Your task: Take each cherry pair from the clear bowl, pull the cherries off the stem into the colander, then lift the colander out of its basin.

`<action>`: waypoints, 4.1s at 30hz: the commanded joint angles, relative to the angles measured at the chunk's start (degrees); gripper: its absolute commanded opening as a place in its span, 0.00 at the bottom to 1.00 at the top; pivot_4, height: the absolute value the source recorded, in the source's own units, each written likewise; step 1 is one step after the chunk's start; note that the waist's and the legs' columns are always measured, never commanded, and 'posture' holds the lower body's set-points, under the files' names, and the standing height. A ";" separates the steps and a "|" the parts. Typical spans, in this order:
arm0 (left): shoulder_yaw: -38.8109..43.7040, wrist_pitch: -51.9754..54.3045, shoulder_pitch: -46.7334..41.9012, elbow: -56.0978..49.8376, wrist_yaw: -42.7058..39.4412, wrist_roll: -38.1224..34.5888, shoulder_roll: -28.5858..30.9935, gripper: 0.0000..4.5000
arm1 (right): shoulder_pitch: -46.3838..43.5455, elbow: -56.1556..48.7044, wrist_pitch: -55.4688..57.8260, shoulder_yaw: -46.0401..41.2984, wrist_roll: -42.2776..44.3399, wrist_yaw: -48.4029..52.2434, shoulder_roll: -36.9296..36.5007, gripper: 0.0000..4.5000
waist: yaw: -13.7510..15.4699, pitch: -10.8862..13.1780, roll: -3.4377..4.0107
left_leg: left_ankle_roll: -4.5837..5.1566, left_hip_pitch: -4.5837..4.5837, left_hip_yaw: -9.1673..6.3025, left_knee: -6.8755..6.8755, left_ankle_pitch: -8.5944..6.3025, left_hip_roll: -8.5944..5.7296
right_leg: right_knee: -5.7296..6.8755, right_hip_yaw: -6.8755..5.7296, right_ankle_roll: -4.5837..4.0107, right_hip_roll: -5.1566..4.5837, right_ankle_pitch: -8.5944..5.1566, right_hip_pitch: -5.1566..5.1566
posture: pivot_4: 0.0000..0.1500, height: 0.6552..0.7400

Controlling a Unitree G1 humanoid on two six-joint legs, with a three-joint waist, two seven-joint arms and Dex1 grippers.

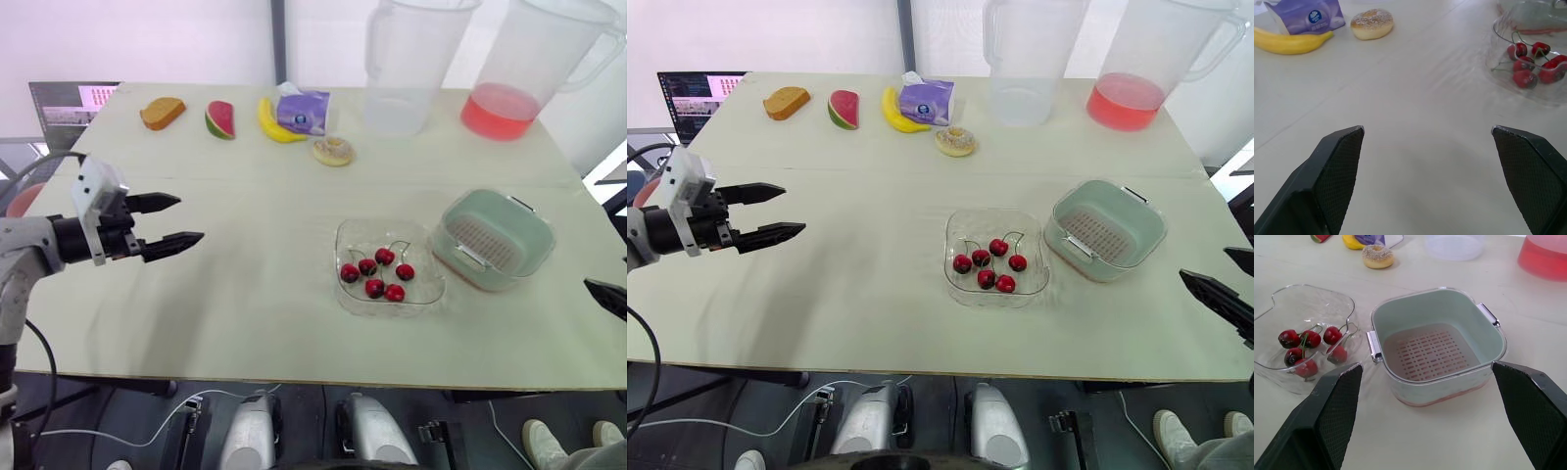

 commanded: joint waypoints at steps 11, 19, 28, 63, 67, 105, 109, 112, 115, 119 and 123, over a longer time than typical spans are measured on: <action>-3.71 -0.96 -4.29 -0.51 -0.30 1.26 -1.15 0.97 | -0.39 -4.51 0.80 0.60 0.26 -2.58 -1.17 1.00 | 0.09 -0.01 0.00 | 0.00 0.01 -0.01 0.02 0.00 0.00 | 0.01 -0.01 0.00 0.00 0.00 0.02 | 1.00 1.00; -12.23 1.67 -9.30 -8.09 -5.04 -1.34 -3.20 0.97 | -8.14 -17.49 11.31 9.33 9.64 -9.64 -9.30 1.00 | -0.16 -0.01 0.01 | -0.02 0.02 0.00 0.07 0.01 0.01 | 0.15 0.03 0.00 0.06 0.00 -0.01 | 1.00 1.00; -21.06 2.81 -11.83 -13.24 -8.63 -0.56 -5.01 0.97 | -41.84 -16.94 21.74 45.03 14.38 -16.36 -27.98 1.00 | -0.19 0.03 0.04 | -0.02 0.00 0.01 0.18 0.02 0.00 | 0.26 0.07 -0.02 0.03 -0.02 -0.11 | 1.00 1.00; -24.15 0.39 -13.84 -12.10 -6.19 4.13 -12.00 1.00 | -78.50 2.90 13.83 101.95 -36.78 19.08 -10.94 0.61 | -0.07 0.04 0.04 | -0.01 -0.52 0.15 0.37 0.02 0.00 | 0.65 0.12 -0.03 0.01 -0.01 -0.81 | 1.00 1.00; -24.01 0.97 -14.15 -12.35 -5.73 3.91 -12.23 1.00 | -77.01 4.73 12.46 102.95 -39.71 19.53 -9.38 0.61 | -0.07 0.04 0.04 | -0.01 -0.52 0.15 0.37 0.03 0.00 | 0.66 0.11 -0.03 0.01 -0.01 -0.81 | 1.00 1.00; -23.49 1.64 -14.77 -11.40 -5.25 4.06 -12.57 1.00 | -73.54 6.13 5.90 98.74 -49.30 25.27 -2.69 0.44 | -0.35 -0.03 -0.05 | -0.03 -0.36 0.14 0.37 0.04 0.03 | 0.68 0.07 -0.03 0.07 -0.01 -0.68 | 1.00 1.00; -23.36 1.61 -14.69 -11.38 -5.31 4.01 -12.56 1.00 | -73.92 6.09 6.09 98.37 -49.59 25.20 -1.85 0.83 | -0.25 -0.03 -0.05 | -0.03 -0.37 0.14 0.37 0.04 0.03 | 0.68 0.07 -0.03 0.06 -0.01 -0.69 | 1.00 1.00; -23.22 1.69 -14.64 -11.41 -5.12 3.99 -12.64 1.00 | -74.19 6.05 6.16 98.47 -49.71 25.75 -1.76 0.83 | -0.16 -0.03 -0.05 | -0.03 -0.37 0.14 0.37 0.04 0.02 | 0.68 0.07 -0.03 0.05 -0.01 -0.69 | 1.00 1.00; -23.09 1.84 -14.49 -11.64 -4.96 3.88 -12.59 1.00 | -74.06 6.95 6.11 98.63 -50.22 25.25 -1.04 0.83 | -0.12 -0.03 -0.05 | -0.03 -0.37 0.14 0.37 0.04 0.02 | 0.68 0.07 -0.03 0.05 -0.01 -0.69 | 1.00 1.00; -23.01 1.99 -14.39 -11.83 -4.86 3.79 -12.48 1.00 | -73.80 7.45 6.11 98.82 -50.62 25.26 -0.42 0.83 | -0.21 -0.03 -0.04 | -0.03 -0.37 0.14 0.37 0.04 0.02 | 0.68 0.07 -0.03 0.06 -0.01 -0.69 | 1.00 1.00; -22.92 1.96 -14.34 -11.78 -4.89 3.78 -12.40 1.00 | -73.72 8.25 5.88 98.98 -50.99 24.62 0.66 0.83 | -0.32 -0.03 -0.05 | -0.03 -0.37 0.14 0.37 0.04 0.02 | 0.68 0.06 -0.03 0.06 -0.01 -0.69 | 1.00 1.00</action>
